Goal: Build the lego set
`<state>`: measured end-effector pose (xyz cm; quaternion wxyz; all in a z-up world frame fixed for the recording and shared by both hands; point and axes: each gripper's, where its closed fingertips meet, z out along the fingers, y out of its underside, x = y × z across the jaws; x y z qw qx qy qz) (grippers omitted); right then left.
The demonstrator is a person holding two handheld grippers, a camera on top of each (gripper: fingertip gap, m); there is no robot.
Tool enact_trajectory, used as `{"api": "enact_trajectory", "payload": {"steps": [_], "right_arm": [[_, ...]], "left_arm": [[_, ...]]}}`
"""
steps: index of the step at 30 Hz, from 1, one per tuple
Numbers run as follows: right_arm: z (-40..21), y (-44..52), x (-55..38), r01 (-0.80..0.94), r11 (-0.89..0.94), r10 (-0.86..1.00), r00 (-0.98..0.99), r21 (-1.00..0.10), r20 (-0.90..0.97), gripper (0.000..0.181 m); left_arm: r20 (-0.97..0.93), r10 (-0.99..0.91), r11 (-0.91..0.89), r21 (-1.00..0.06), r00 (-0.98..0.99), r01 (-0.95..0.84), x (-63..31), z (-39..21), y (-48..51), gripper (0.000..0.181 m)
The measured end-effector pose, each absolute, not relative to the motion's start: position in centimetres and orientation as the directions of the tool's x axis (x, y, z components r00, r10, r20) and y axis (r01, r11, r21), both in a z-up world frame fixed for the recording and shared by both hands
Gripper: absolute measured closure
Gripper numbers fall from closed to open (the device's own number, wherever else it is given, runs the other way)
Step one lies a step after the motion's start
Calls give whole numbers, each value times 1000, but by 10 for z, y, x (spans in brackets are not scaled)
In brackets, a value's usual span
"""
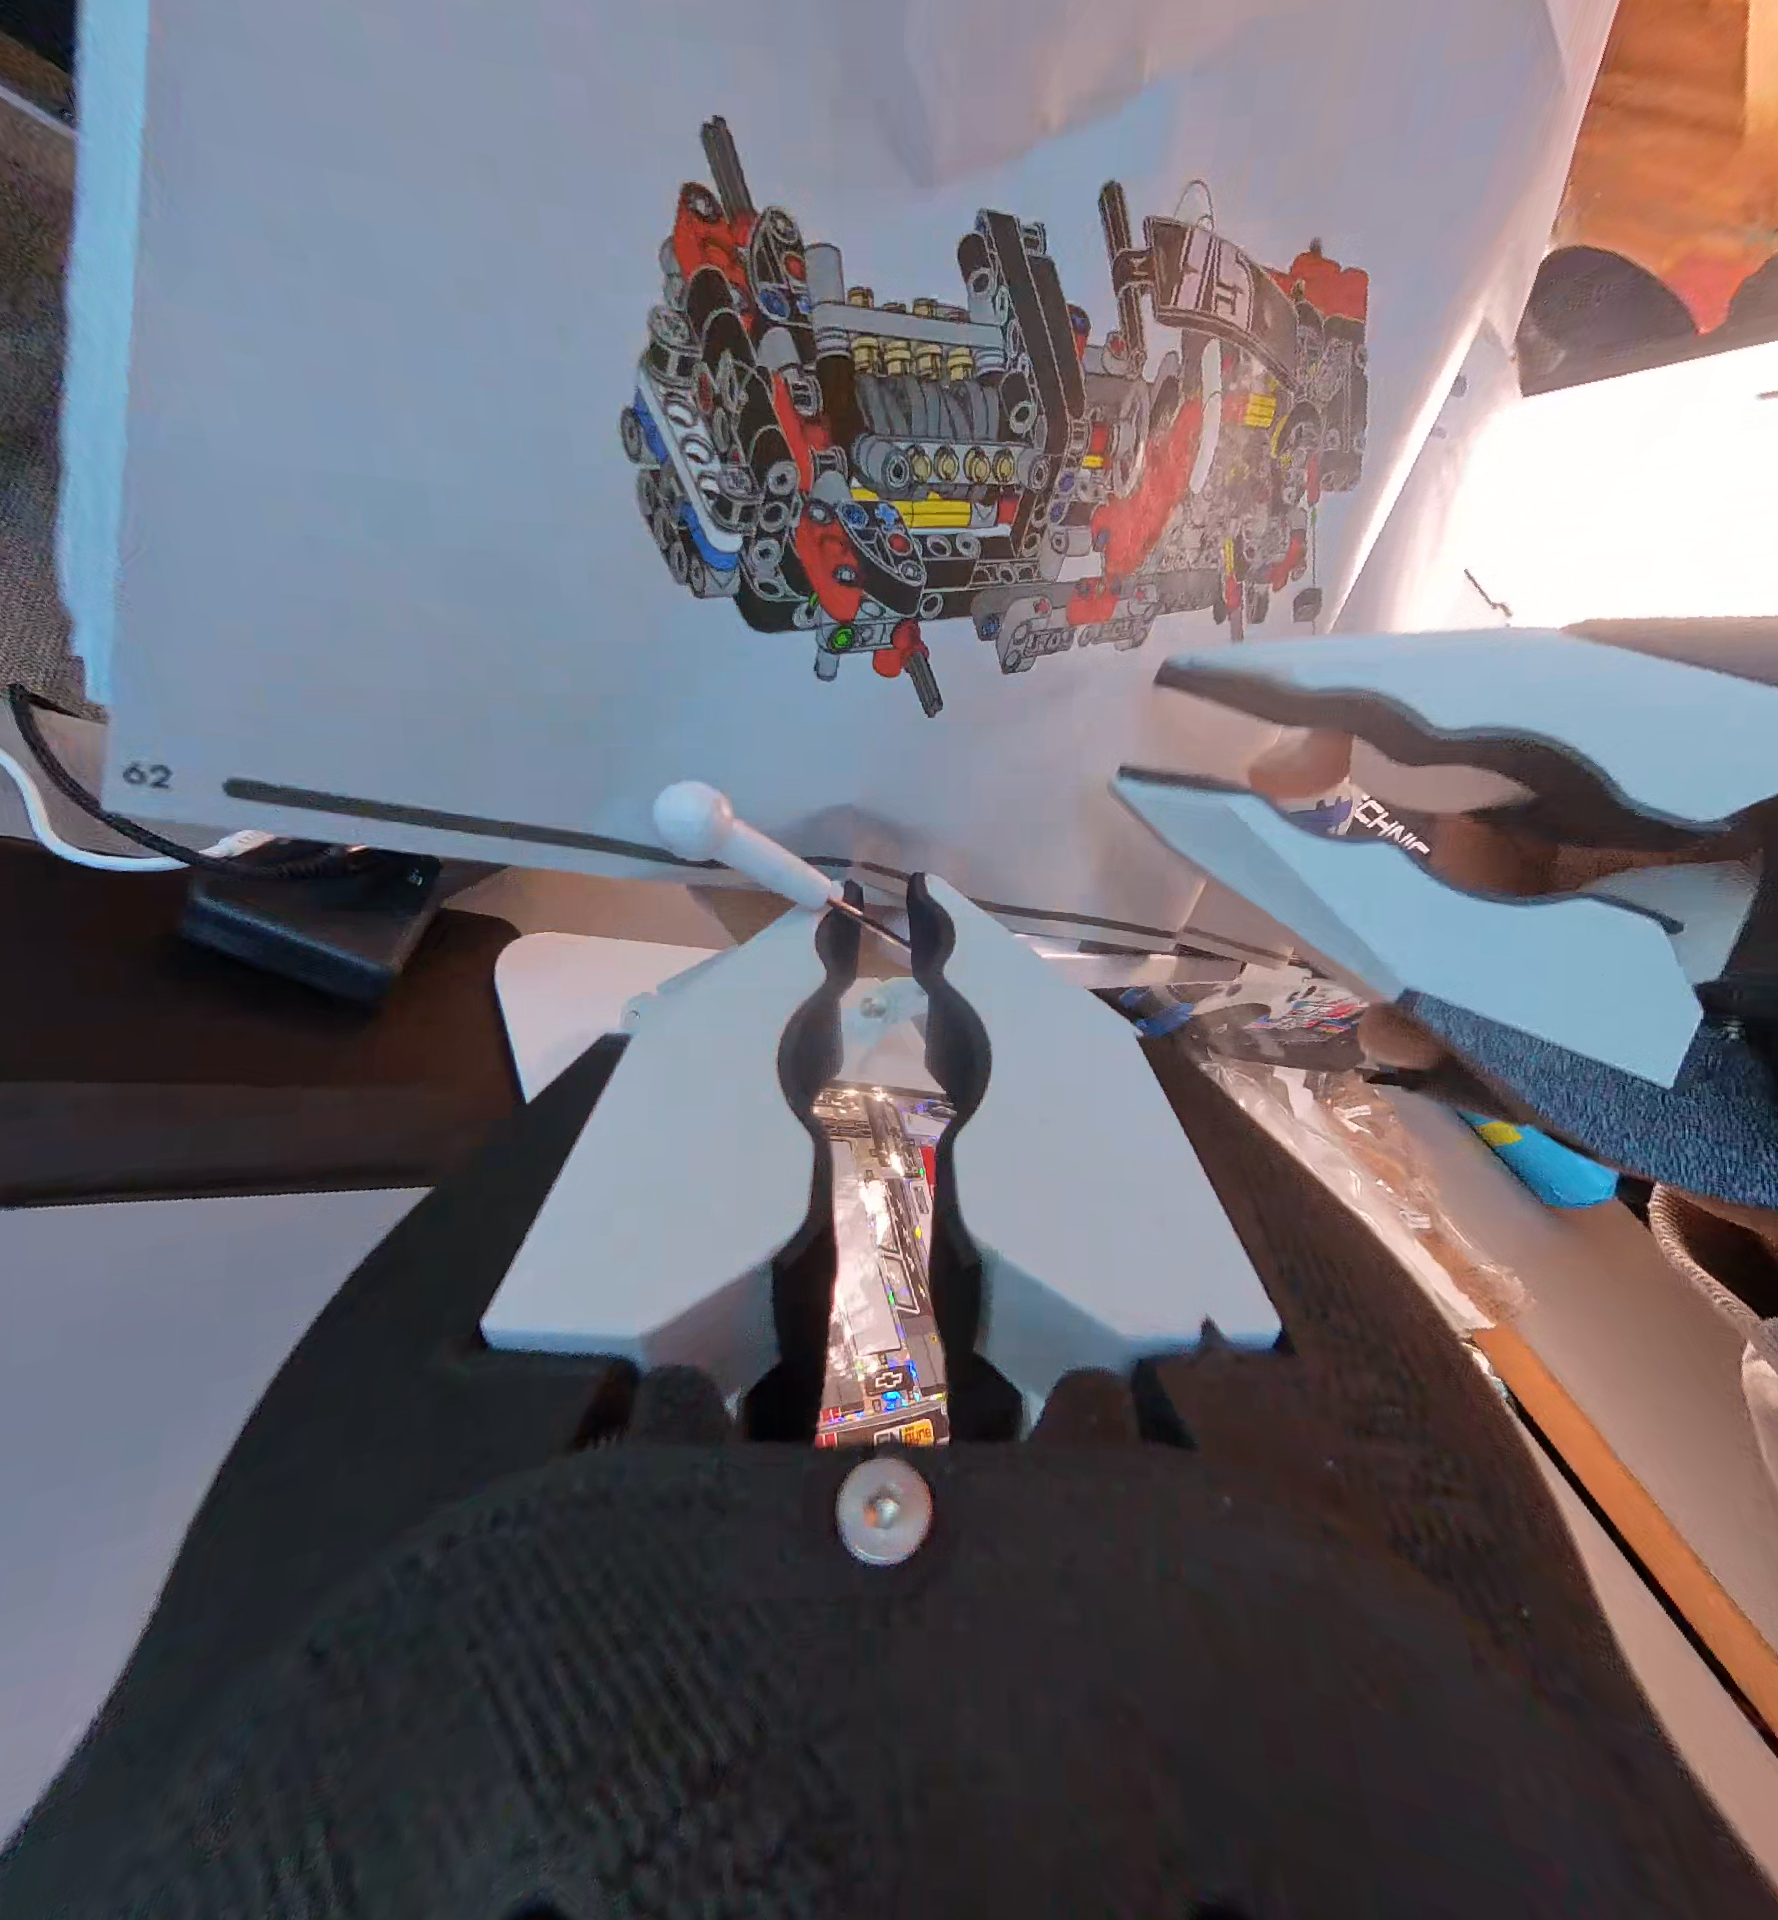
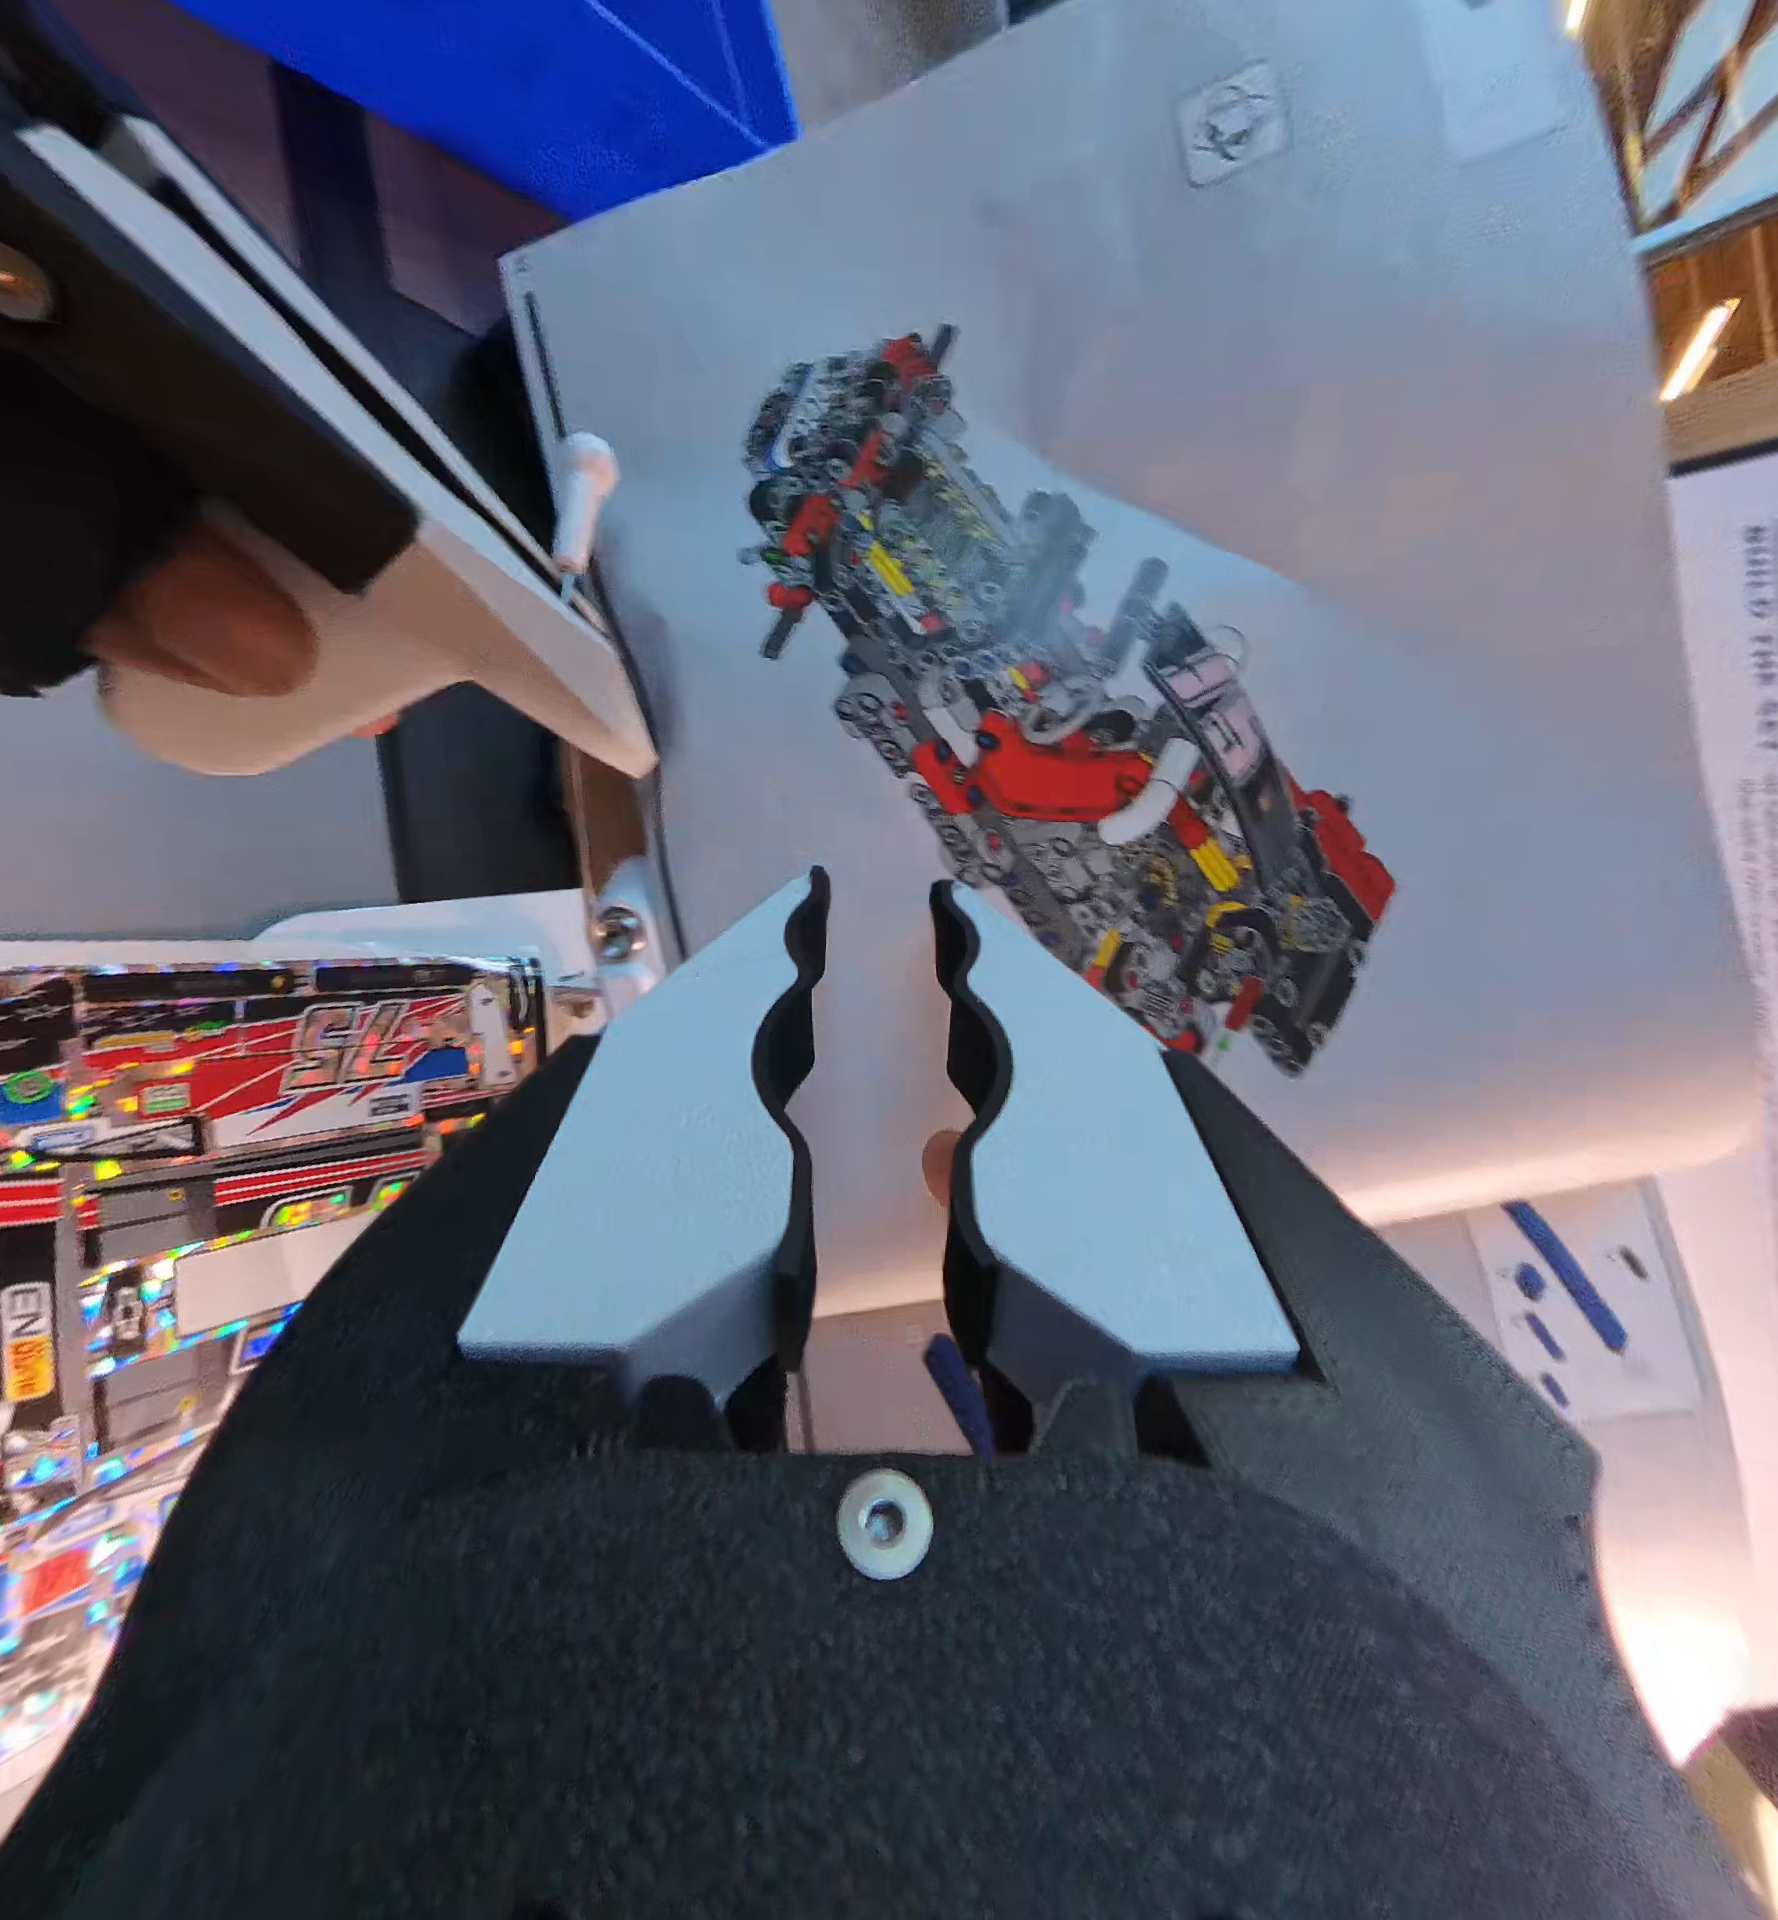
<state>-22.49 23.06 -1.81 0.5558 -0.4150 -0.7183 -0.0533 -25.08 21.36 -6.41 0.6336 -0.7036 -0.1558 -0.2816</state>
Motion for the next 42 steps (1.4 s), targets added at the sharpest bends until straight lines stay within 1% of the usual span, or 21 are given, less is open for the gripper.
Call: {"api": "enact_trajectory", "payload": {"steps": [2,5,7,8,10,14,17,18,19,21,22,24,26,28,29,32,35,36,38,40,42], "right_arm": [[-39,225,-228,680,644,566,-116,-350,816,164],[-49,233,-237,705,624,561,-106,-335,821,169],[-47,235,-243,700,610,577,-72,-371,813,178],[-46,234,-244,695,602,596,-62,-394,801,180],[-46,235,-246,689,588,623,-51,-424,781,181],[-47,231,-247,673,576,663,-52,-464,747,179],[-44,233,-240,669,521,712,2,-529,703,181],[-40,231,-235,651,493,741,34,-578,670,175],[-34,227,-228,608,459,778,77,-648,623,173],[-17,222,-209,490,399,822,182,-775,539,172],[-6,225,-195,432,397,809,252,-810,531,171],[3,242,-165,371,394,757,388,-841,526,170],[-6,258,-146,355,348,746,455,-868,486,157],[-24,268,-141,350,264,780,471,-899,412,140],[-31,269,-142,343,236,794,472,-909,384,139],[-35,262,-151,290,259,792,483,-921,374,143],[-37,261,-158,272,293,756,521,-917,396,141],[-37,261,-160,260,302,750,530,-917,397,142],[-37,260,-163,263,345,721,540,-901,434,144],[-40,258,-167,274,382,704,533,-883,470,141],[-39,256,-169,258,379,717,525,-889,458,143]], "left_arm": [[592,-129,-136,-805,795,578,-251,-66,213,174],[556,-110,-116,-830,824,545,-249,-62,211,175],[502,-95,-114,-863,860,492,-248,-59,210,175],[470,-90,-116,-881,878,460,-247,-57,210,175],[401,-80,-123,-913,913,390,-247,-55,211,174],[331,-112,-172,-935,937,310,-244,-46,221,177],[112,-129,-199,-976,985,85,-241,-41,230,175],[56,-142,-204,-979,988,26,-238,-39,232,175],[11,-150,-212,-977,989,-22,-236,-38,233,175],[-65,-154,-225,-969,986,-99,-234,-37,235,175],[-92,-151,-233,-964,984,-125,-233,-37,235,175],[-119,-142,-239,-959,983,-150,-233,-37,236,174],[-164,-120,-234,-954,979,-188,-231,-36,237,174],[-238,-101,-231,-939,966,-255,-227,-34,237,174],[-285,-96,-228,-926,954,-300,-224,-33,237,174],[-462,-107,-204,-856,880,-474,-210,-30,238,173],[-632,-115,-178,-746,766,-642,-200,-30,238,171],[-664,-128,-162,-718,736,-676,-197,-30,237,172],[-726,-163,-83,-665,668,-743,-182,-25,234,180],[-782,-219,-11,-597,584,-802,-164,-23,231,181],[-780,-286,-42,-570,557,-820,-156,-32,234,181]]}}
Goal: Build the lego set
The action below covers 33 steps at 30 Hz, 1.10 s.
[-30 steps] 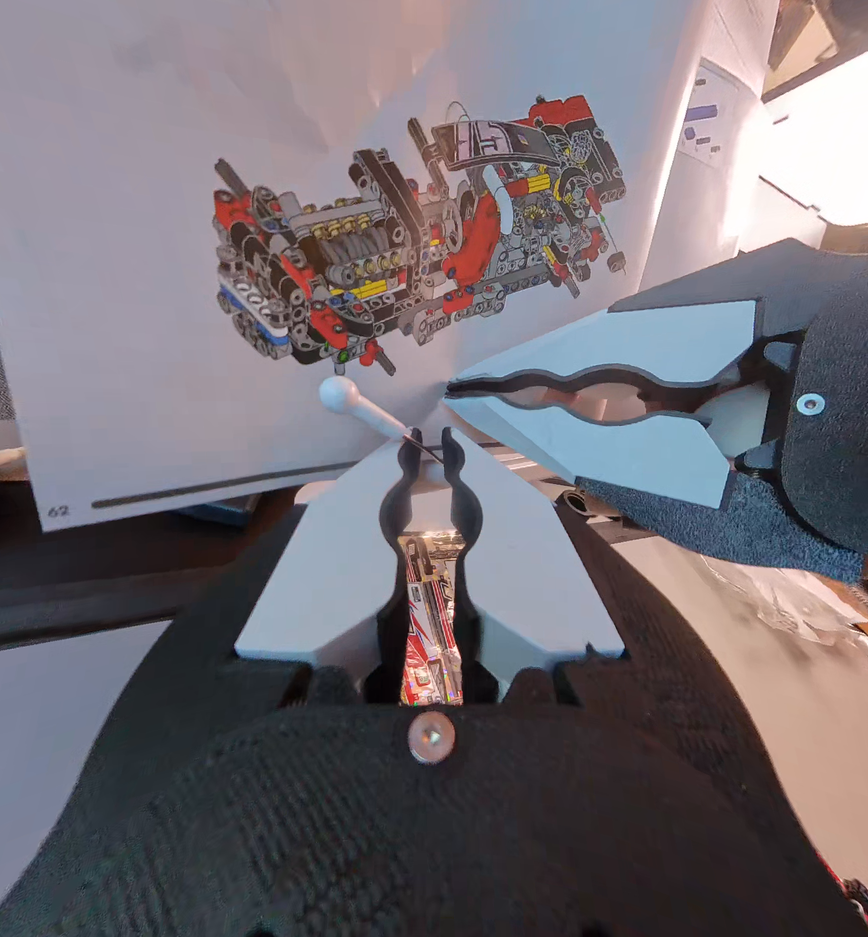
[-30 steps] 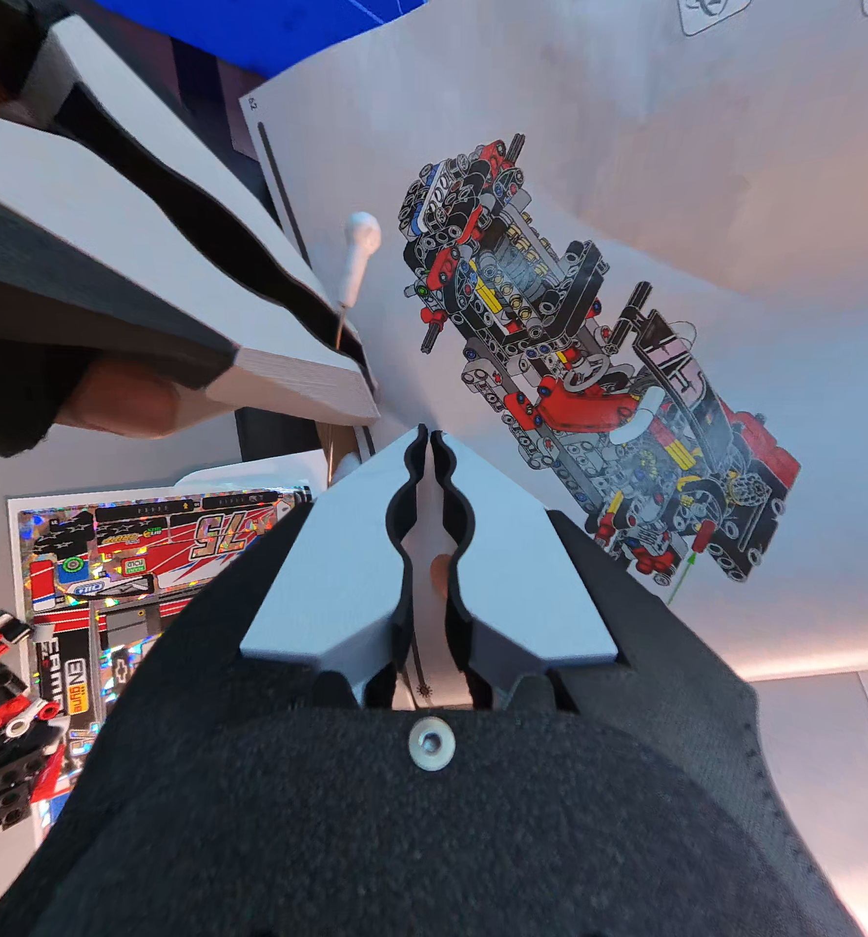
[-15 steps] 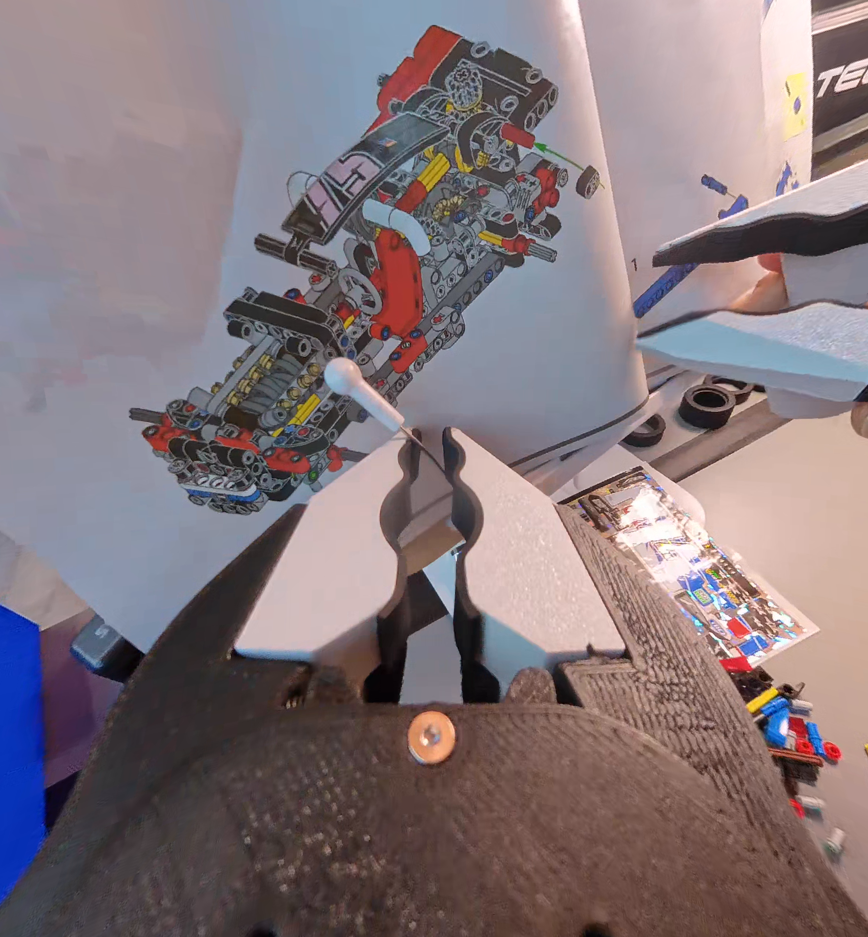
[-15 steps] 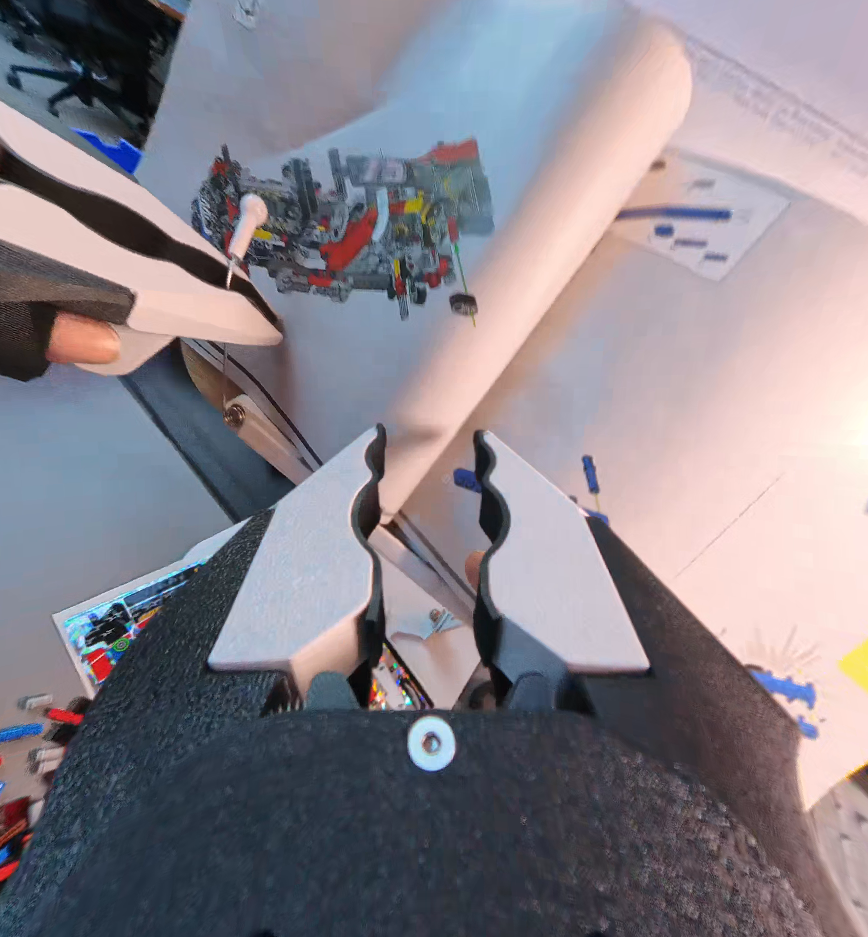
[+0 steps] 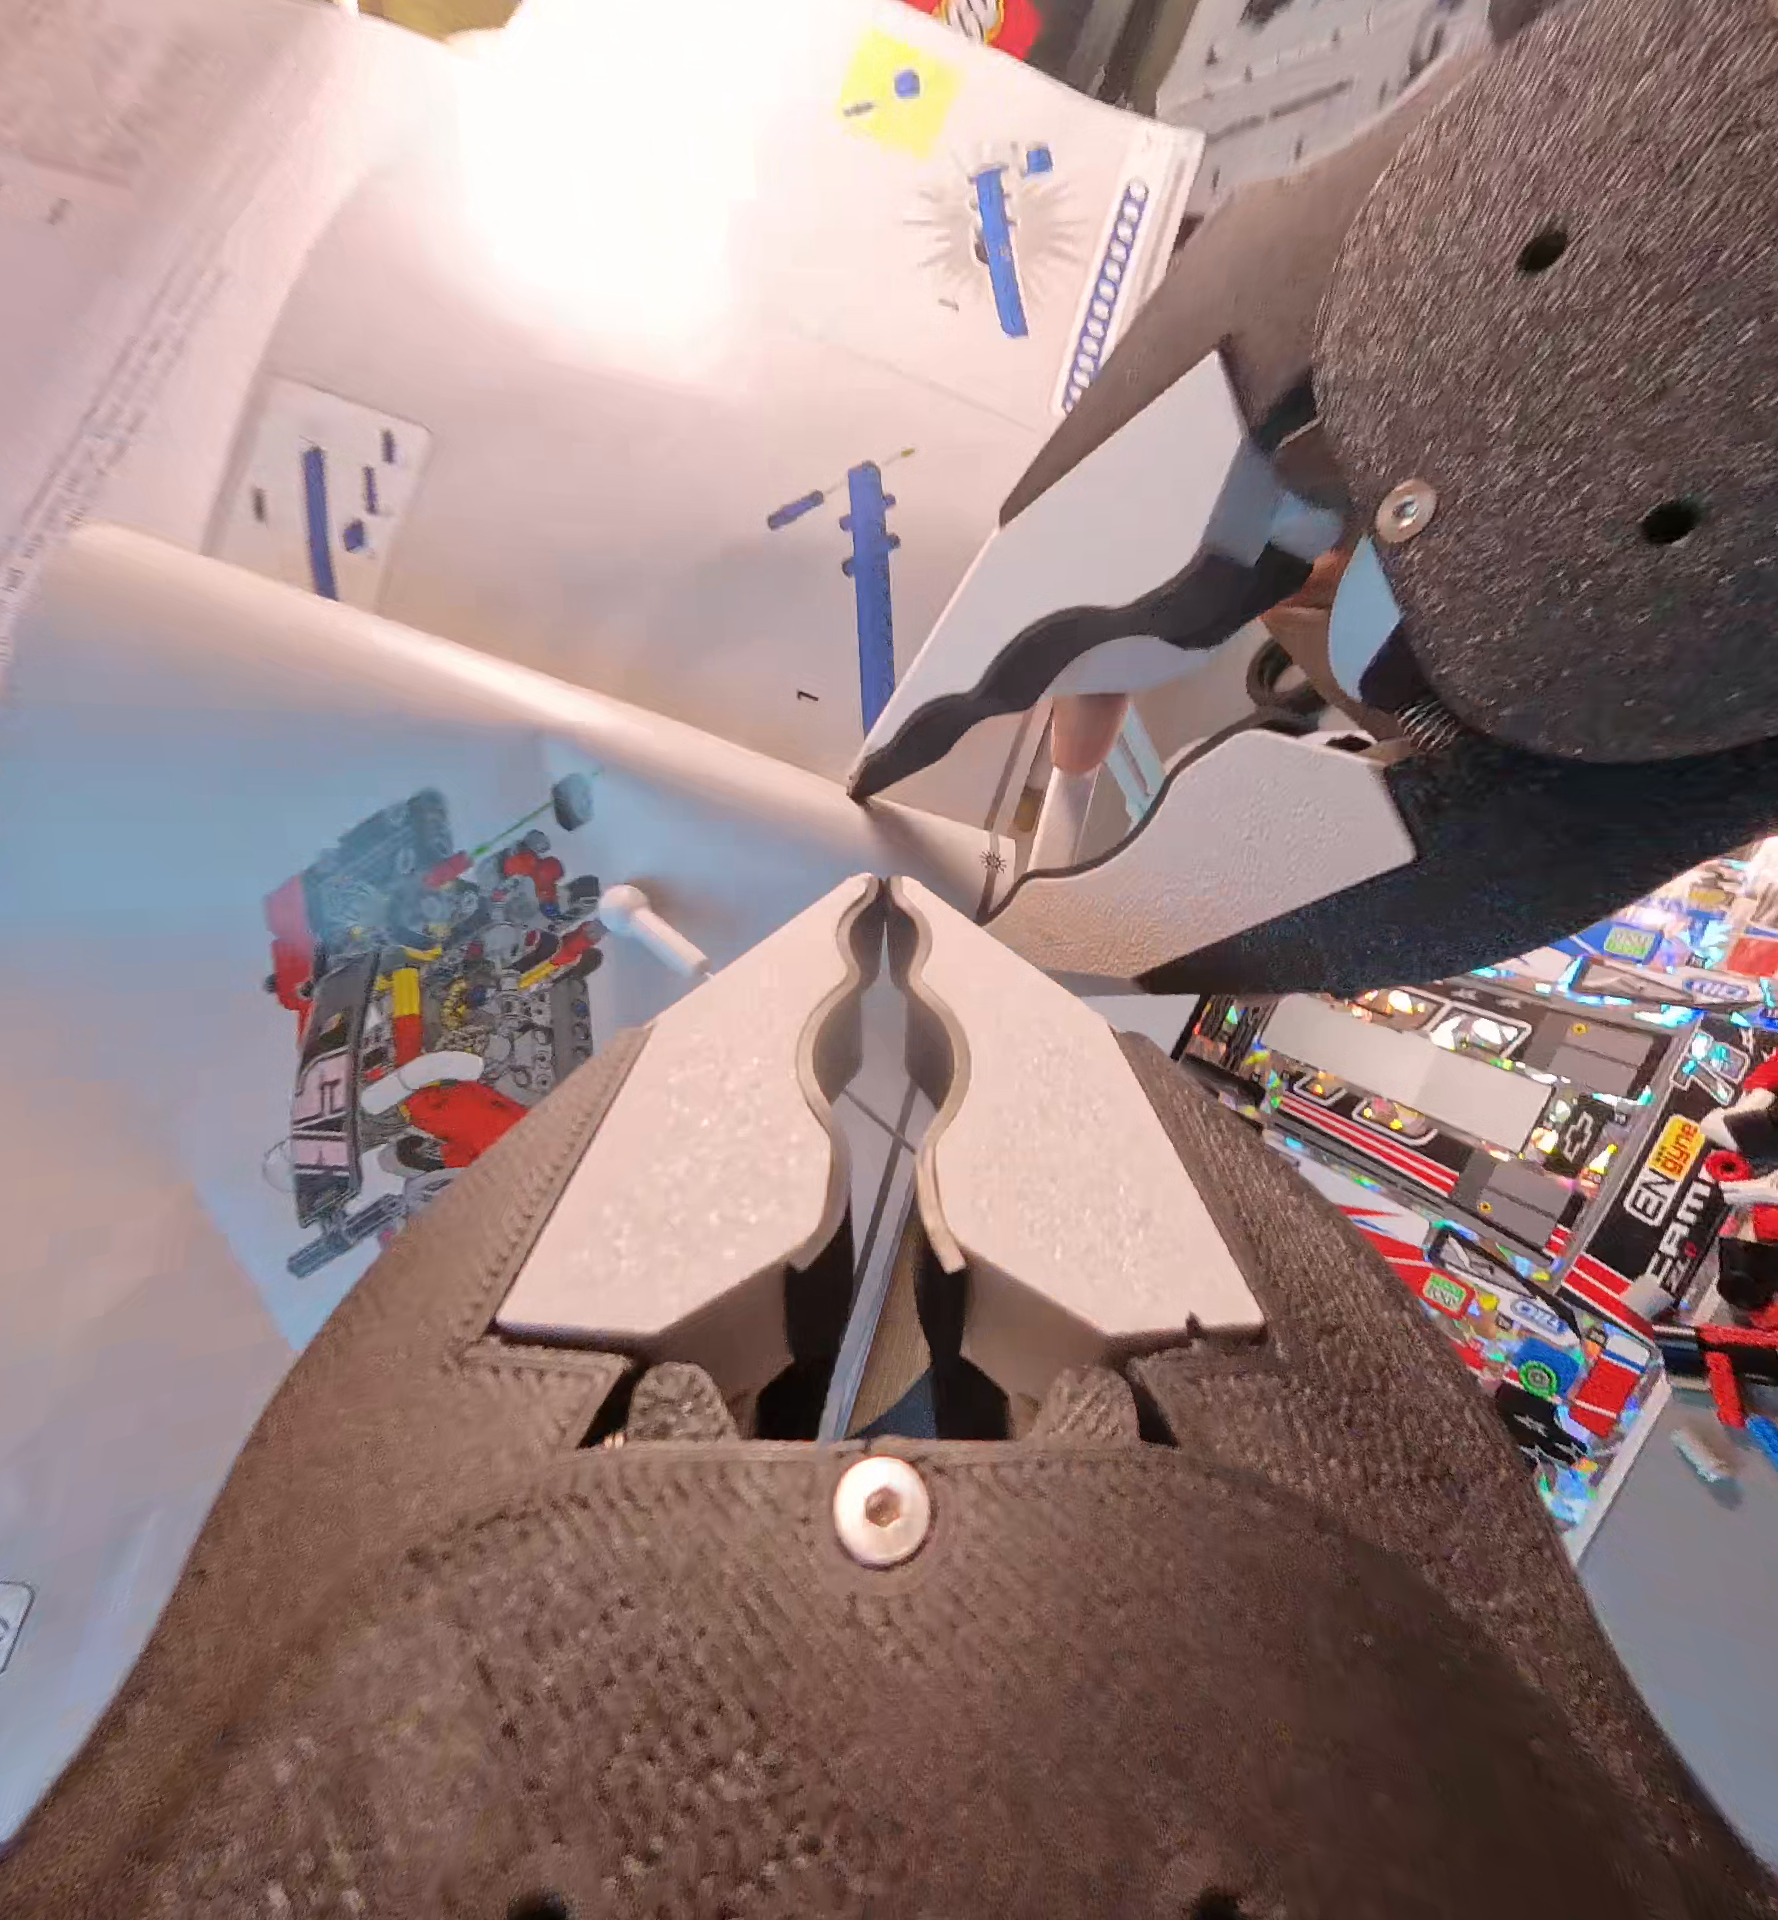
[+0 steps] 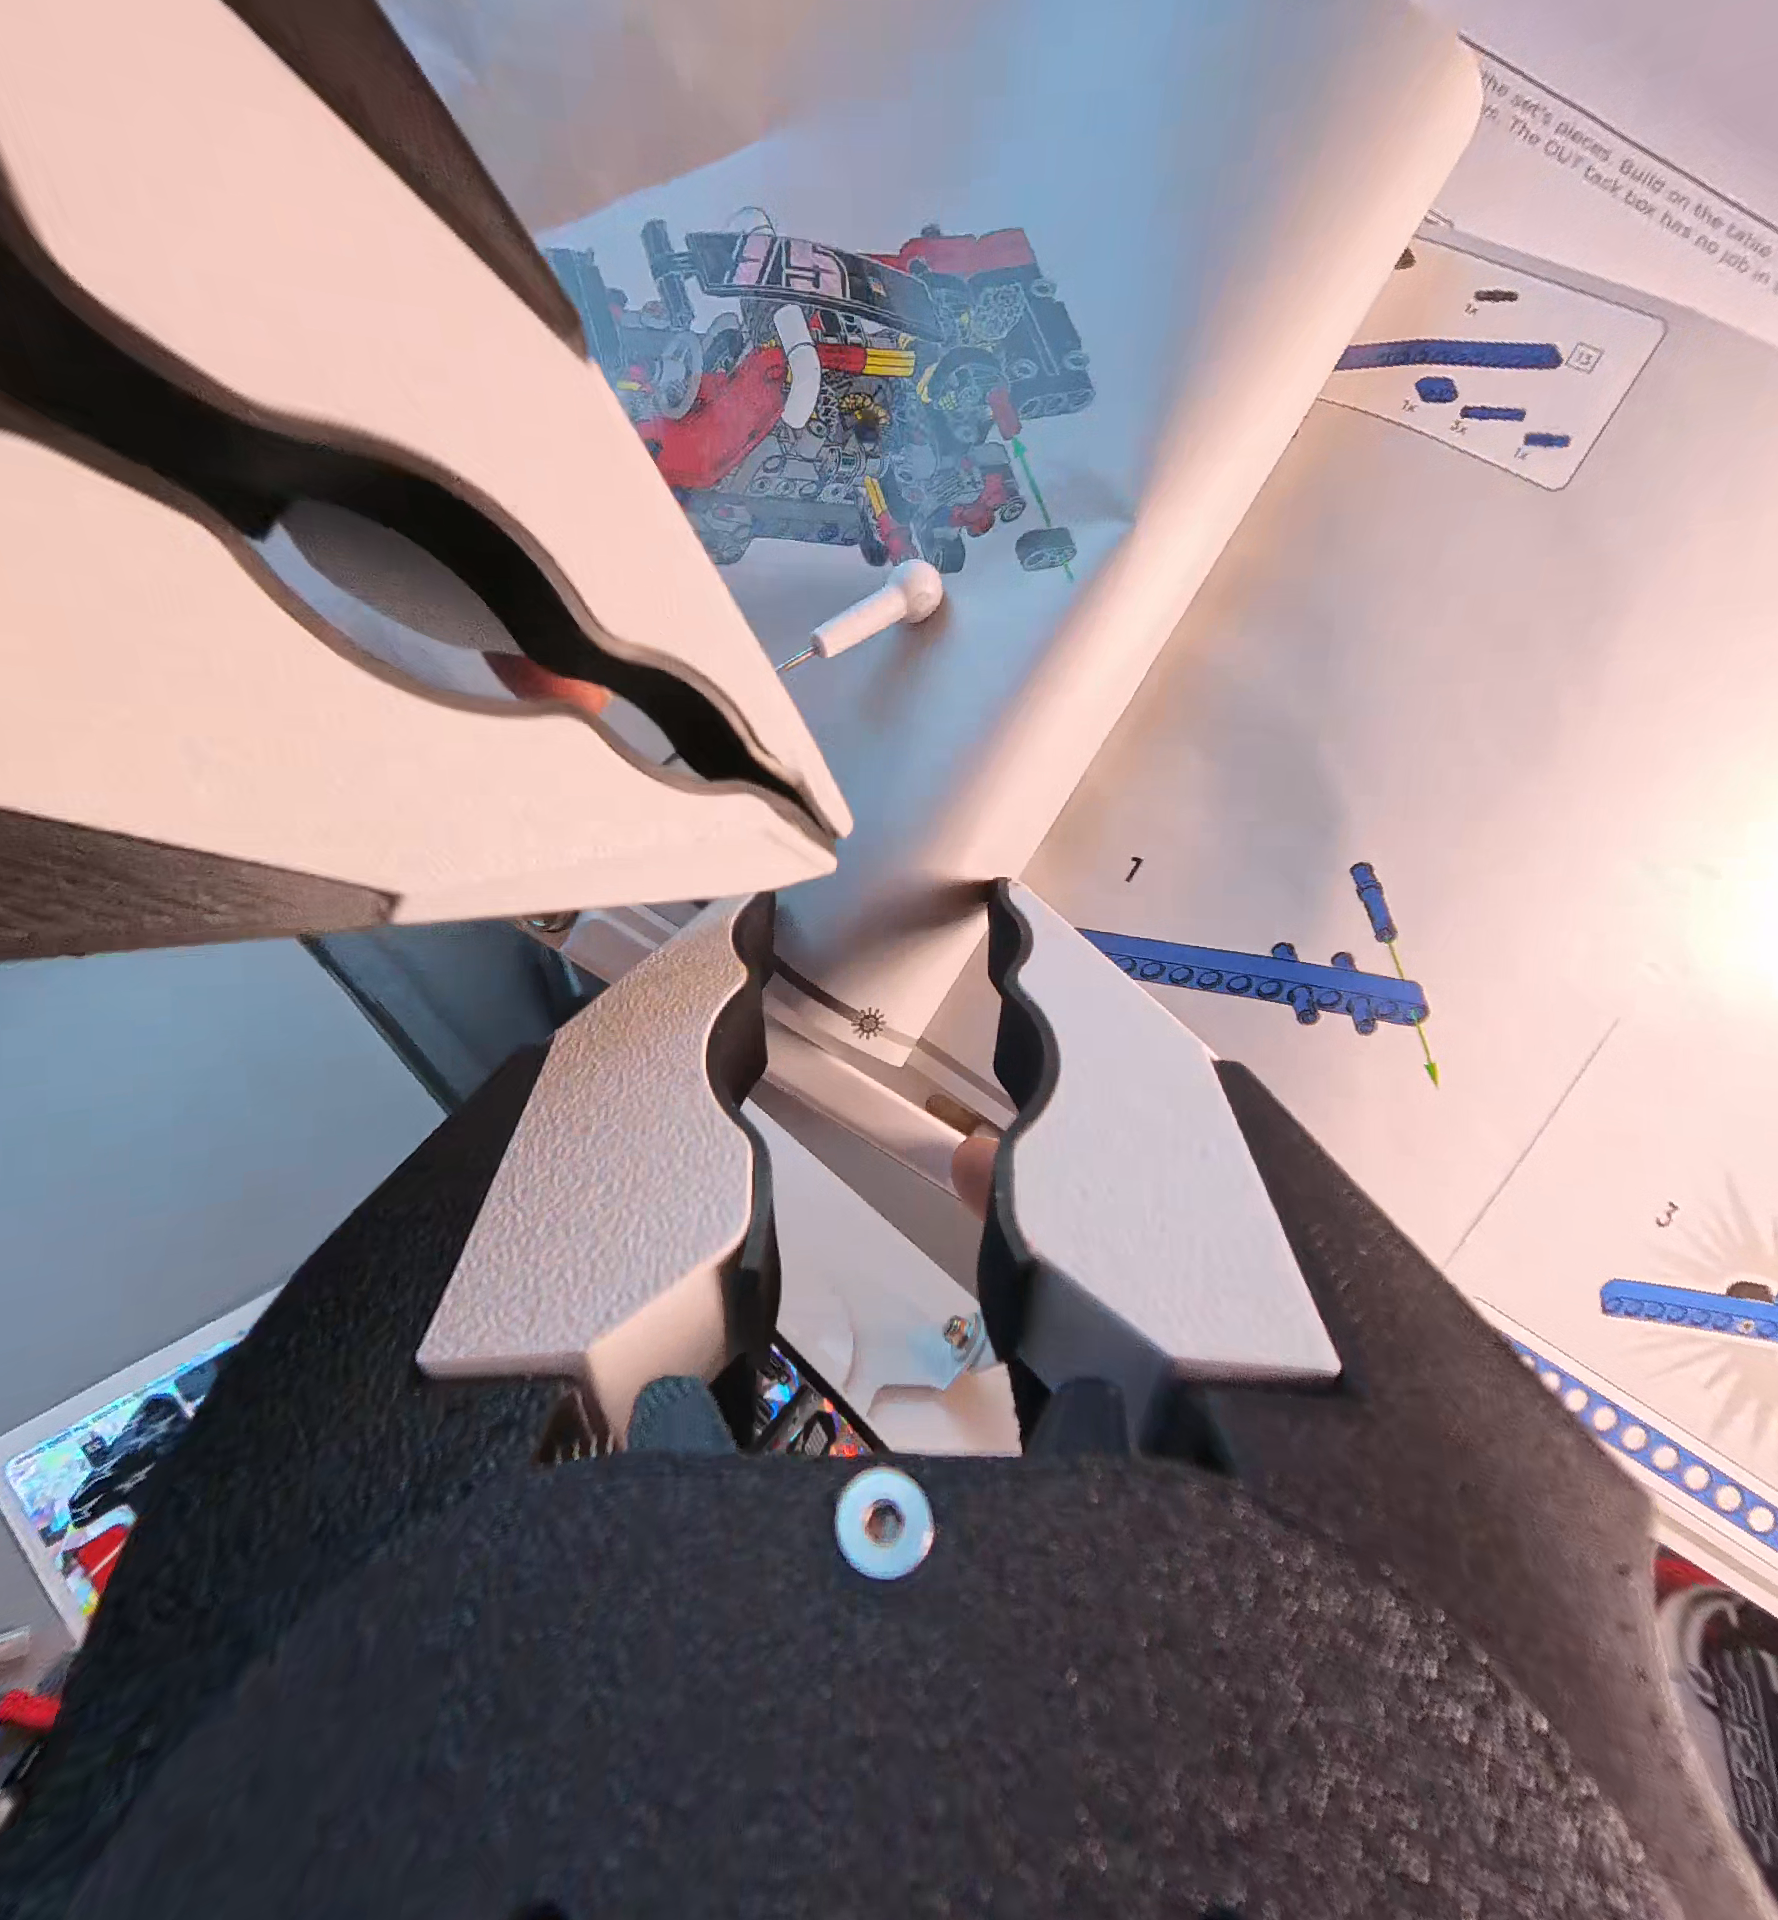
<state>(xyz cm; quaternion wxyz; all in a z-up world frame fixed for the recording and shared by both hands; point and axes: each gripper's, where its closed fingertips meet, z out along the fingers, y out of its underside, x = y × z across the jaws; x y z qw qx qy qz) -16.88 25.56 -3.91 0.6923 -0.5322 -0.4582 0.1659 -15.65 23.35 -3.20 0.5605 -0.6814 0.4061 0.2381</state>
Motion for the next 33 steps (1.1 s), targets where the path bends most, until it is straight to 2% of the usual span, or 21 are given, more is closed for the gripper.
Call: {"api": "enact_trajectory", "payload": {"steps": [2,6,8,11,14,17,19,21,23,26,27,30,33], "right_arm": [[-39,256,-168,258,373,728,514,-891,453,144],[-46,254,-160,264,317,779,475,-911,409,143],[-44,254,-150,231,304,789,483,-924,380,141],[-28,262,-120,125,280,773,559,-952,300,140],[-16,297,-70,-16,164,741,662,-986,112,133],[-36,347,-16,-186,-89,680,706,-978,-196,119],[-62,371,-1,-331,-315,645,613,-889,-457,103],[-78,382,-6,-420,-450,635,470,-788,-613,98],[-84,386,-20,-452,-531,649,326,-716,-687,102],[-71,380,-33,-466,-536,704,214,-704,-677,136],[-69,378,-34,-463,-529,705,228,-712,-672,141],[-71,367,-28,-469,-496,707,269,-731,-653,146],[-72,354,-22,-496,-456,715,290,-739,-636,149]], "left_arm": [[-755,-296,-66,-595,585,-801,-159,-34,238,181],[-591,-251,-14,-790,767,-613,-161,-15,230,181],[-533,-154,-42,-837,832,-545,-179,-12,228,168],[-481,-28,-44,-875,876,-481,-208,-13,219,161],[-382,-1,-72,-922,924,-381,-232,-27,209,157],[-301,16,-76,-951,953,-299,-246,-35,197,155],[-279,23,-87,-957,960,-276,-252,-40,195,153],[-291,37,-110,-952,956,-285,-257,-46,197,152],[-300,45,-113,-949,953,-293,-258,-46,199,153],[-328,47,-128,-939,944,-320,-261,-44,200,157],[-337,43,-132,-935,940,-329,-262,-44,200,157],[-329,44,-167,-933,943,-317,-268,-49,203,148],[-261,33,-158,-955,965,-252,-269,-50,204,147]]}}
